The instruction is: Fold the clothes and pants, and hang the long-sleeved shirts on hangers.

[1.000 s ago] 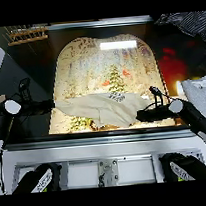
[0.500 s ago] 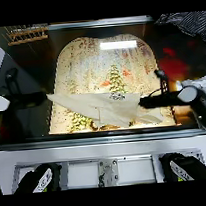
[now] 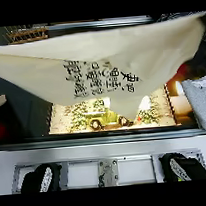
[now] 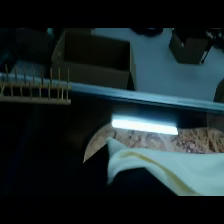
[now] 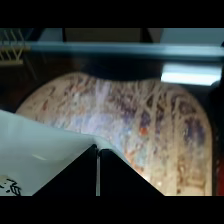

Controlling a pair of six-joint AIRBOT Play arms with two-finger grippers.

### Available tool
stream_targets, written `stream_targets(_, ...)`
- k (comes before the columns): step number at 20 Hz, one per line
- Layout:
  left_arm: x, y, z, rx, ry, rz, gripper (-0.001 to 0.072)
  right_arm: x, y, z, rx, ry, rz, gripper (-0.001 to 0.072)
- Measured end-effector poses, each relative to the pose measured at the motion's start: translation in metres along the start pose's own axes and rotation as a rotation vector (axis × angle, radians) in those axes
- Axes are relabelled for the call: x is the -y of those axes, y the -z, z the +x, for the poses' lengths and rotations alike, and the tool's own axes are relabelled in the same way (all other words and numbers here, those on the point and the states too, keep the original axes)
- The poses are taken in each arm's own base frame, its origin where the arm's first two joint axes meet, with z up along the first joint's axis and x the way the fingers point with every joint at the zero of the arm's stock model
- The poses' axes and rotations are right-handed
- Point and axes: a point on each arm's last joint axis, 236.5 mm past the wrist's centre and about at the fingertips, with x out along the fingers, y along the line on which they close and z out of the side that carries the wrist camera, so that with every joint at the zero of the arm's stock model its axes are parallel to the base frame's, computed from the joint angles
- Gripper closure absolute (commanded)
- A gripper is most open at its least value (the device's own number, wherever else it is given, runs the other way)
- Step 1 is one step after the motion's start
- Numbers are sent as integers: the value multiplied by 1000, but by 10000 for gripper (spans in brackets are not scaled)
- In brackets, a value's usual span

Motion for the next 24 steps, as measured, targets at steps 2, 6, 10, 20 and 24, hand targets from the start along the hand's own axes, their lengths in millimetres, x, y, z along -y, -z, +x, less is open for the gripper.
stream_targets(2,13,-33,-38,111,12,25,704,-8,-36,-31,126,21,-40,702)
stream_targets(6,31,-70,-95,255,29,62,704,-15,-74,-85,291,88,-94,702)
stream_targets(10,38,-88,-115,309,36,76,704,-16,-85,-112,353,128,-85,701)
stream_targets(20,-27,59,102,-356,-14,-41,704,57,101,71,-404,124,196,701)
stream_targets(24,-53,173,206,-639,-21,-106,698,80,207,171,-660,93,255,681)
